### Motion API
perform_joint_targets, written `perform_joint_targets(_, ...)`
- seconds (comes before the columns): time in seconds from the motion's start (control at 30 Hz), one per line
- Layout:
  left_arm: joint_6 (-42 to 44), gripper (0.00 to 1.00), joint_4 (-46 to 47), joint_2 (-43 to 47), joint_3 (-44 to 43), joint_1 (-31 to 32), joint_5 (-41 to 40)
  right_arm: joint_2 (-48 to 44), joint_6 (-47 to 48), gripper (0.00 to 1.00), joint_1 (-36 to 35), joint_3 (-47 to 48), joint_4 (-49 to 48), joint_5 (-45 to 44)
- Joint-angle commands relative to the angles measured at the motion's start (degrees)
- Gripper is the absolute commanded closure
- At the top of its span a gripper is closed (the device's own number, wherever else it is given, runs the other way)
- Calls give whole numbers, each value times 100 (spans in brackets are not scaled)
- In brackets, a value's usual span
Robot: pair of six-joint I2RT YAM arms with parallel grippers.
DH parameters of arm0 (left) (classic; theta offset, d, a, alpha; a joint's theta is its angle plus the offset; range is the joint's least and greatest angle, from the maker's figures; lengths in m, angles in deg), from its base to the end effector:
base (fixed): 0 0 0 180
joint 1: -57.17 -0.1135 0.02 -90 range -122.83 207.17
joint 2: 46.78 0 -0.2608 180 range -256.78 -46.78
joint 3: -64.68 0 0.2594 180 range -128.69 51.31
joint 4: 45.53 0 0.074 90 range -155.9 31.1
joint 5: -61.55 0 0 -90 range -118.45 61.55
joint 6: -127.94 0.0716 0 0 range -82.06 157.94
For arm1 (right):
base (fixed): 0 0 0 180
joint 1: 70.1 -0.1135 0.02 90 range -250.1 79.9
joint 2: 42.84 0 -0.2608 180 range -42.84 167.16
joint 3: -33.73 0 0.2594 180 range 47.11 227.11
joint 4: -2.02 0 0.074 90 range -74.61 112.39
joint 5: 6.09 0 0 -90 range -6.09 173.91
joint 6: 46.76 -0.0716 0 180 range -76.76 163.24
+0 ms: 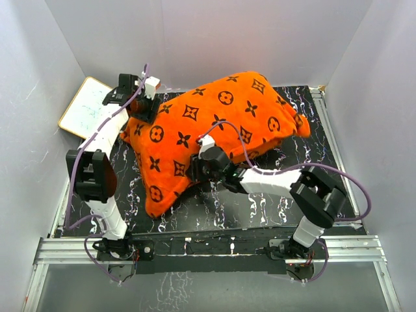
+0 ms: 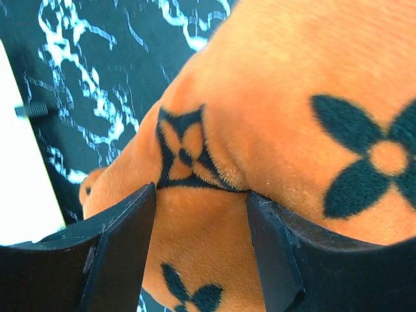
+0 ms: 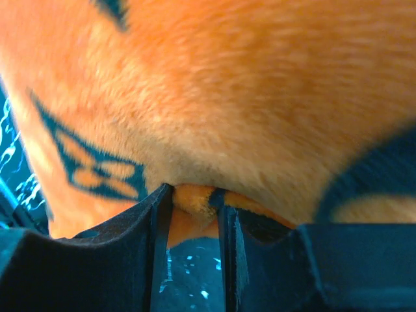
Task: Remove the pillowcase from the pillow
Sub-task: Adjust the pillow at the center of the board.
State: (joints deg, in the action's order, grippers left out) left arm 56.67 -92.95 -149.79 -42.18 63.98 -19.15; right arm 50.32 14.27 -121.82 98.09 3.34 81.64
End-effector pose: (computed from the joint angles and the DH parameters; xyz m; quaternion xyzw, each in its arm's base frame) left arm 0.4378 -0.0639 0.2853 0.2336 0.8863 -0.0333 0.3985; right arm 0.2423 0.3025 0.1759 -0.1612 0.8513 0.3100 0.3914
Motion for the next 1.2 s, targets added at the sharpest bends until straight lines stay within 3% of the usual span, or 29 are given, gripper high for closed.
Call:
perform_joint_targets(0.0,-392,43,-242,-606,-933,193,908,589,43,64,-364,628,177,874)
perform_joint_targets(0.17,-487,38,-715,-1316,-2182,197,1214,1374,202,63,-479,1358,496,924)
perform_joint_targets(0.27,-490,20,-754,-1273,-2596,189,1053,1508,374,60,-466,1632,620,801)
perform_joint_targets(0.3,-456,6,-730,-1189,-2670,177,935,1518,458,59,-433,1722,666,792)
perform_joint_targets(0.33,-439,3,-693,-1060,-2734,126,884,1538,506,58,-384,1839,751,799)
perform_joint_targets(0.5,-33,3,-1079,-310,-2789,-249,1090,1631,312,47,244,2568,1195,1395)
perform_joint_targets(0.67,1099,3,-1765,871,-989,-385,1183,1145,767,25,330,3174,2025,1108)
perform_joint_targets(0.83,1997,3,-2106,2269,1311,-378,1410,-129,649,8,343,2748,2527,1062)
perform_joint_targets(1.0,2170,3,-1518,2897,2615,-312,1084,-1550,390,4,746,2288,3212,558)
perform_joint_targets(1.17,2121,3,-886,2795,3215,-292,580,-2601,336,2,2202,2084,4041,-393)
